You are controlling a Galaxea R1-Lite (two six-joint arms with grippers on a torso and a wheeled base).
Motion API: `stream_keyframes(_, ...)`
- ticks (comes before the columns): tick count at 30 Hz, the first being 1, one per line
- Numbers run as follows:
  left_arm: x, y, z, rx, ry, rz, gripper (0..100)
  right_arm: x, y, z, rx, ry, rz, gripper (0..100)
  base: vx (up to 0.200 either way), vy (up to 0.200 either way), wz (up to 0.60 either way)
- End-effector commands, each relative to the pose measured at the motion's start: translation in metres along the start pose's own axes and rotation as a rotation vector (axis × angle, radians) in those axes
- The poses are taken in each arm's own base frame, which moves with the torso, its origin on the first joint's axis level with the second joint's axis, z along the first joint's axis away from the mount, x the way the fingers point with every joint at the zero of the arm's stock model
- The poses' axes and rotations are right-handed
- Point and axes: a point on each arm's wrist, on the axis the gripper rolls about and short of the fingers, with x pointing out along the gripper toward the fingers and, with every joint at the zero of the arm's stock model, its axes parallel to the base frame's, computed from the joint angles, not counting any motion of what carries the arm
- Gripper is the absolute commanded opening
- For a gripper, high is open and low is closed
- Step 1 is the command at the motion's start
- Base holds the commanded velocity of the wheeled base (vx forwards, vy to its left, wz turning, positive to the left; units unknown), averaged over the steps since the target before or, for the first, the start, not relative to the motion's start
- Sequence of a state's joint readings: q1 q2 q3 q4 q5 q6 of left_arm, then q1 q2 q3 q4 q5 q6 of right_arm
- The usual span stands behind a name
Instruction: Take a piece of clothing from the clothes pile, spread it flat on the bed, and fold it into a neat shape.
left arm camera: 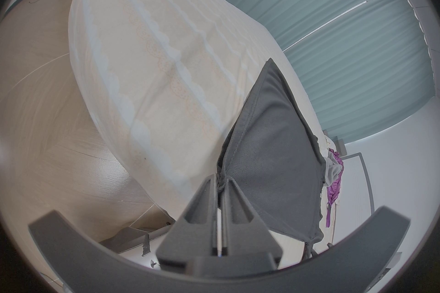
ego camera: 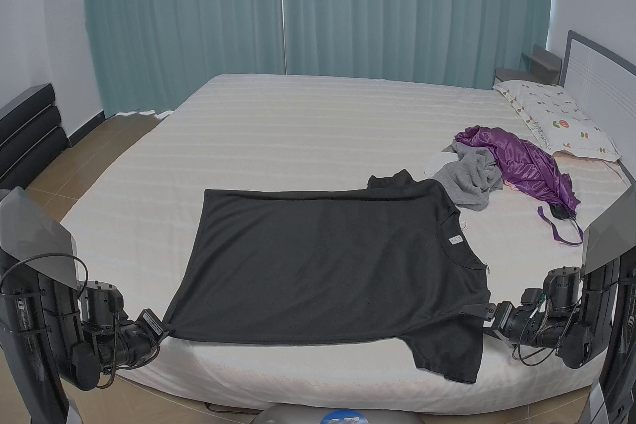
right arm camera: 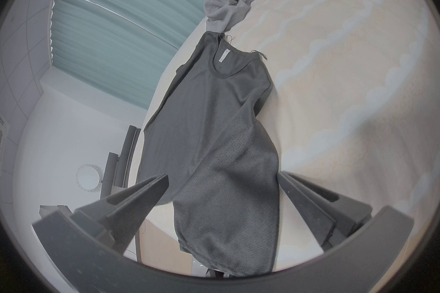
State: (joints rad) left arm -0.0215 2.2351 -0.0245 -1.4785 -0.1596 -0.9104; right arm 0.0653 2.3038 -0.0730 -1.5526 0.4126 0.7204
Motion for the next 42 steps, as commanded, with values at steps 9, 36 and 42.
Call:
stream_keyframes(9,0.001,0.000,0.000,-0.002,0.000,0.001,0,0.015,-0.004,0.002,-0.013,-0.012,-0.004,0,0.000,0.000,0.00)
stream_keyframes(36,0.000,0.000,0.001,0.001,-0.012,0.001,0,-0.013,-0.016,-0.003,-0.052,-0.002,-0.070,0,0.000,0.000,0.00)
stream_keyframes(42,0.001,0.000,0.001,0.002,-0.008,0.004,0,-0.011,-0.015,-0.004,-0.056,0.017,-0.049,100,0.000,0.000,0.00)
